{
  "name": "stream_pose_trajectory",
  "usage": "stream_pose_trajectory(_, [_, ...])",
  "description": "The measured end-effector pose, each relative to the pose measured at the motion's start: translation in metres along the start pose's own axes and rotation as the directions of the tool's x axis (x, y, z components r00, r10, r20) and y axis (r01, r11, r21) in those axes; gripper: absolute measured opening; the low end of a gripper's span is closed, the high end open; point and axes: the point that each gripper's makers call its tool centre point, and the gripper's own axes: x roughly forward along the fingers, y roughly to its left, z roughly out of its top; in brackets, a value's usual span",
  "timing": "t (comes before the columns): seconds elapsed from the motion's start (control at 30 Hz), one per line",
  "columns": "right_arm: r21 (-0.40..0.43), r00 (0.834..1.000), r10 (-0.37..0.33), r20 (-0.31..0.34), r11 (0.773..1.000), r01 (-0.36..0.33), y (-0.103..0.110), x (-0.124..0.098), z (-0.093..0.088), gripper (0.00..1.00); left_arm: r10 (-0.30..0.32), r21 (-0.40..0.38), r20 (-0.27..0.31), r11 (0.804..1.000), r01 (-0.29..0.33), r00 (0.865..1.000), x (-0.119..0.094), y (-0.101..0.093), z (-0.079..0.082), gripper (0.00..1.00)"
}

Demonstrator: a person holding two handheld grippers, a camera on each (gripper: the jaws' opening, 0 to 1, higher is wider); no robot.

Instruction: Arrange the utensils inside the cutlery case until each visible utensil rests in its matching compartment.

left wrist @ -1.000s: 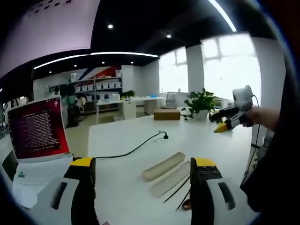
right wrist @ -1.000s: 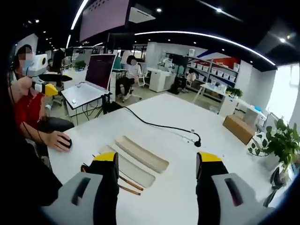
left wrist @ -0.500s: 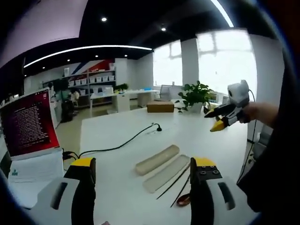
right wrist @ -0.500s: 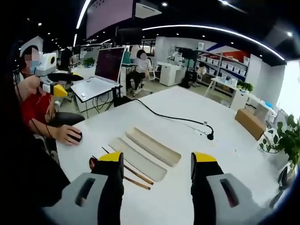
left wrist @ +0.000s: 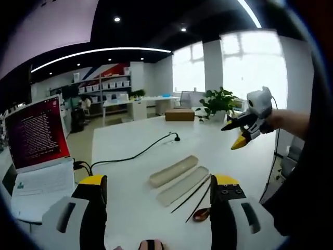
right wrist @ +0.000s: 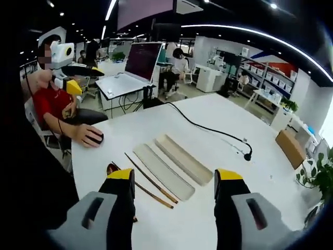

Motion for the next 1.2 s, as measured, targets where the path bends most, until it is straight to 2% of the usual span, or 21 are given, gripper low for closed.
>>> stream_pose_trajectory(0.2, [-0.058,0.999,0.037,-0.012,0.998,-0.038,0.013,0.007,0.003,0.56,0.002,0.005,-0.025,1.0,-0.002,1.0,-0.012,-0.006,-0.008,0.83])
stream_pose_trajectory(0.3, [-0.091,0.995,0.103,0.018,0.991,-0.101,0.031,0.012,0.01,0.59,0.007,-0.001,-0.024,1.0,-0.007,1.0,-0.019,-0.006,-0.011,0.83])
stream_pose_trajectory(0.4, [-0.114,0.995,0.103,-0.015,0.988,-0.104,0.037,0.017,0.005,0.57,0.015,-0.009,-0.027,1.0,-0.015,1.0,-0.023,-0.006,-0.013,0.83])
stream_pose_trajectory(0.63, [-0.126,0.985,0.16,-0.061,0.978,-0.167,0.053,0.025,-0.009,0.56,0.027,-0.015,-0.018,1.0,-0.028,0.999,-0.031,-0.007,-0.012,0.83])
stream_pose_trajectory(0.77, [-0.142,0.984,0.165,-0.07,0.975,-0.173,0.054,0.025,-0.01,0.59,0.034,-0.017,-0.016,0.999,-0.035,0.999,-0.036,-0.007,-0.015,0.83])
stream_pose_trajectory(0.87, [-0.142,0.978,0.19,-0.088,0.969,-0.201,0.06,0.027,-0.013,0.55,0.041,-0.021,-0.023,0.999,-0.042,0.999,-0.039,-0.007,-0.018,0.83])
stream_pose_trajectory(0.93, [-0.167,0.974,0.2,-0.103,0.962,-0.215,0.064,0.028,-0.016,0.56,0.047,-0.019,-0.021,0.999,-0.047,0.999,-0.042,-0.006,-0.017,0.83])
stream_pose_trajectory(1.2, [-0.185,0.963,0.223,-0.154,0.951,-0.249,0.07,0.031,-0.026,0.55,0.056,-0.022,-0.004,0.998,-0.057,0.998,-0.044,-0.006,-0.013,0.83])
